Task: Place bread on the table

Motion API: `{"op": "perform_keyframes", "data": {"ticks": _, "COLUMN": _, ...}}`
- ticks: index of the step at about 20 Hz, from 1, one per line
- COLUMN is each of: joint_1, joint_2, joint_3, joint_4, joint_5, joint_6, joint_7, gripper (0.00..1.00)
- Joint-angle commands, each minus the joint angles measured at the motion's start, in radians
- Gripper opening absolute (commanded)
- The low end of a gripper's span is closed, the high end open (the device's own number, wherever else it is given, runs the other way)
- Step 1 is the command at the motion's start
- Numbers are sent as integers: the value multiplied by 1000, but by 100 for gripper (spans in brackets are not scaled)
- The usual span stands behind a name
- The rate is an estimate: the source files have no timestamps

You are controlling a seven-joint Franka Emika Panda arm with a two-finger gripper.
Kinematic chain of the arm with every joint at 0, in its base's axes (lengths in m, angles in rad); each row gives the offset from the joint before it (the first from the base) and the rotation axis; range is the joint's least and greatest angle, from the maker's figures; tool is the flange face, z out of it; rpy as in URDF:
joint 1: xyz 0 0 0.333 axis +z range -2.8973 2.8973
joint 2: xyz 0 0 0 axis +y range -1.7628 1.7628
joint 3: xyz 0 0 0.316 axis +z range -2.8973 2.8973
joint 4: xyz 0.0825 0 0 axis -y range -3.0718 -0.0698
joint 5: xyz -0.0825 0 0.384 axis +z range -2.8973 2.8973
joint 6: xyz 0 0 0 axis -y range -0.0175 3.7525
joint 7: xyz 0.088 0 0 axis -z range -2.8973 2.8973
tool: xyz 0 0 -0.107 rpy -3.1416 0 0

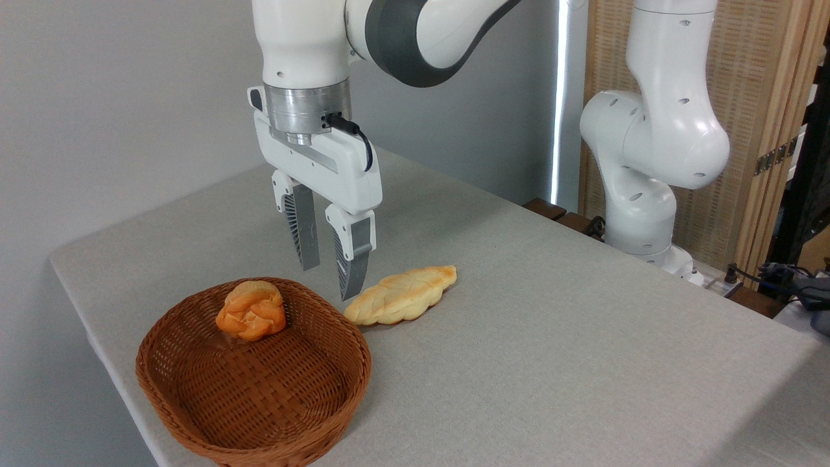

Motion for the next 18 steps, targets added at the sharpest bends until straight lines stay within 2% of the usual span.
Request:
{"op": "perform_keyframes", "data": {"ticks": 1, "joint_1": 53, "joint_2": -14, "joint_3": -30, "joint_4": 22, "joint_5": -1, "joint_6": -21, "joint_7": -8, "gripper": 100}}
{"op": "perform_keyframes", "data": {"ticks": 18, "joint_1": 53, "joint_2": -16, "joint_3": -31, "joint_4": 45, "joint_5": -2, "joint_6": -64, "joint_7": -2, "gripper": 100}}
